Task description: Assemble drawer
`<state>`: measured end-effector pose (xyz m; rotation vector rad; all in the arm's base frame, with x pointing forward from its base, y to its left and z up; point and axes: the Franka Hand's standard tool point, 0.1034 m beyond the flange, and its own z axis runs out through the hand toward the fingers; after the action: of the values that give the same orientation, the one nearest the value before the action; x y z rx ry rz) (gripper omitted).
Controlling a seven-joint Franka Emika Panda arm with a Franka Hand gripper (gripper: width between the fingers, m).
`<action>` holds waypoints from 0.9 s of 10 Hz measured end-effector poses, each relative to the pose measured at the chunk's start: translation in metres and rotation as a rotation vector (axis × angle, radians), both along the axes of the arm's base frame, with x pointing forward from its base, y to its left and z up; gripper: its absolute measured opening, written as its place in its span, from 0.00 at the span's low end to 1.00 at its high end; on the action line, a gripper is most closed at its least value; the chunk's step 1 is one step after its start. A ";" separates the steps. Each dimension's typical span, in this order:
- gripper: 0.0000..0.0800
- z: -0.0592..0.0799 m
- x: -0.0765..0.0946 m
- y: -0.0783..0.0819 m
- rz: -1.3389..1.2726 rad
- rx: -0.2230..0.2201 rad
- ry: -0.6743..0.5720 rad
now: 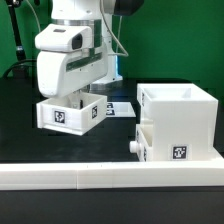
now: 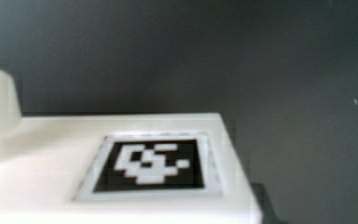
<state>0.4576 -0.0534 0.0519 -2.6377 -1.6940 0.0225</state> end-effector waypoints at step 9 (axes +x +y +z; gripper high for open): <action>0.05 0.007 0.049 0.005 0.404 -0.008 0.017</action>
Offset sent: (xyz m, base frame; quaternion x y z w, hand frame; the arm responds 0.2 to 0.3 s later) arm 0.0390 0.0104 0.0103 0.0085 -0.0018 -0.1988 0.9800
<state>0.5070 -0.0484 0.0586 -2.2441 -2.1889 0.0535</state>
